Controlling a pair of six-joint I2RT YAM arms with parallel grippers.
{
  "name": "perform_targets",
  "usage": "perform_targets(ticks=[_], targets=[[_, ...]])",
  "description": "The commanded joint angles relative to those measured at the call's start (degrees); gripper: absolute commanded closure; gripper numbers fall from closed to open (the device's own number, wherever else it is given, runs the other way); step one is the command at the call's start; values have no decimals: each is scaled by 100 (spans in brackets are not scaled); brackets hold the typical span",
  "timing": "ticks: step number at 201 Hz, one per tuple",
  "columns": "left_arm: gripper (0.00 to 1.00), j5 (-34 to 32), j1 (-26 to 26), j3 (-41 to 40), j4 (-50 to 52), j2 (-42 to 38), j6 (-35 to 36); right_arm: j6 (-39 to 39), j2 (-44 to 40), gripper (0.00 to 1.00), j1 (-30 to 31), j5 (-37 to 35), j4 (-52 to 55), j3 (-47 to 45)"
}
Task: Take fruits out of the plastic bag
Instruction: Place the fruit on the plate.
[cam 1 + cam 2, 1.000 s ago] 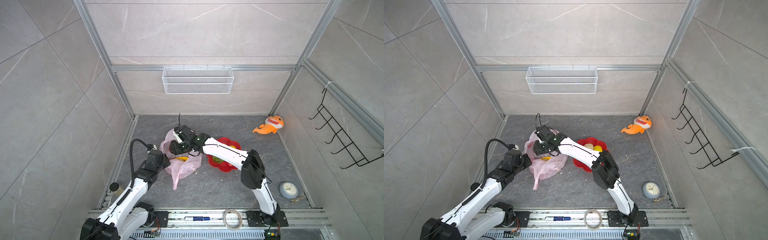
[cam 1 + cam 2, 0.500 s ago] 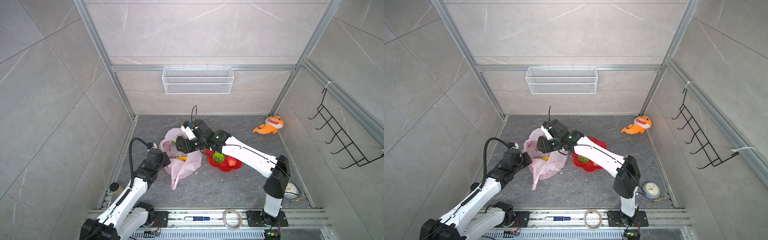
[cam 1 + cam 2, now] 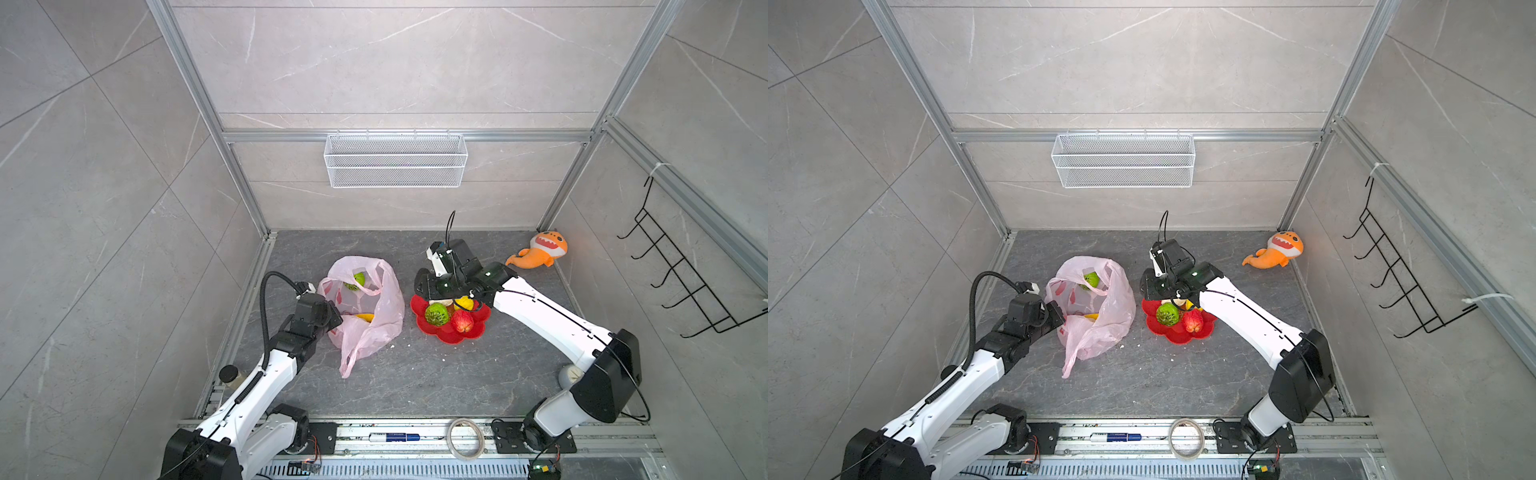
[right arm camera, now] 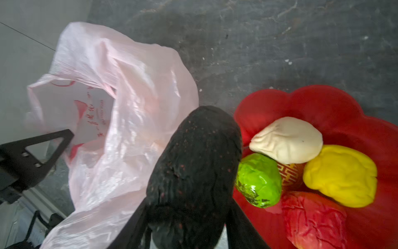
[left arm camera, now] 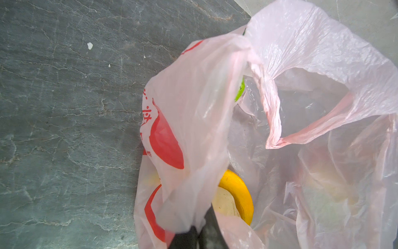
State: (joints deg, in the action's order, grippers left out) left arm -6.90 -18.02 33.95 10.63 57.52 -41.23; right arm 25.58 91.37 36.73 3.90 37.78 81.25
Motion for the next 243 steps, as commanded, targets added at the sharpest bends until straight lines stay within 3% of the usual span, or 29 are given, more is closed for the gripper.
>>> perform_targets(ticks=[1,62,243], targets=[[100,66,-20,308,-96,34,-30,-150,385,79,-37,-189,128,-7],[100,0,-18,298,48,-89,-27,37,1199,79,-43,-382,252,264],[100,-12,-22,204,129,-203,-23,116,1970,72,-43,-701,385,523]])
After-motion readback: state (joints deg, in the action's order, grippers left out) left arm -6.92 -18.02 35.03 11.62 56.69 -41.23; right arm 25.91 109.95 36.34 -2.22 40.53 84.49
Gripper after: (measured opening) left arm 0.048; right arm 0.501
